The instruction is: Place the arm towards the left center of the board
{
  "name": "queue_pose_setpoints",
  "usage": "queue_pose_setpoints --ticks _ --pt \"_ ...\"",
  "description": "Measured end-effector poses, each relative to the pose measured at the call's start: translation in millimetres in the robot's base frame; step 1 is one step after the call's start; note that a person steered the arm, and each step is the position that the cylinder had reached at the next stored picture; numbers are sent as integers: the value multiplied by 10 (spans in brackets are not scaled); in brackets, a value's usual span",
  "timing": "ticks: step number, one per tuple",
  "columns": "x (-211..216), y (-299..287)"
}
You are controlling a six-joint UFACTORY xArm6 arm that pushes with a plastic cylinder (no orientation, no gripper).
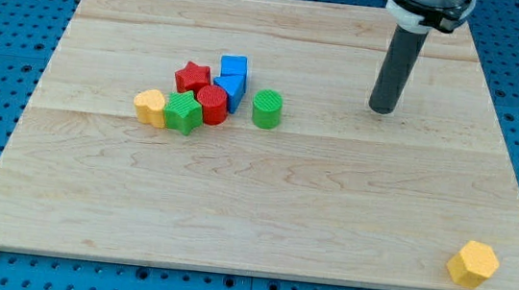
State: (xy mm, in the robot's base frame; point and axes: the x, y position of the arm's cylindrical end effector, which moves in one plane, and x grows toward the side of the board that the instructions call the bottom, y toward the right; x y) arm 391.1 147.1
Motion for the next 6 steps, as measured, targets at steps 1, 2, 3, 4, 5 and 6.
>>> queue_pose_setpoints --ticks 1,2,3,4,5,6 --pt "0 9" --pt "0 20" --pt "-119 -153" --pt "-184 -175" --pt "-184 -129" --pt "-95 51"
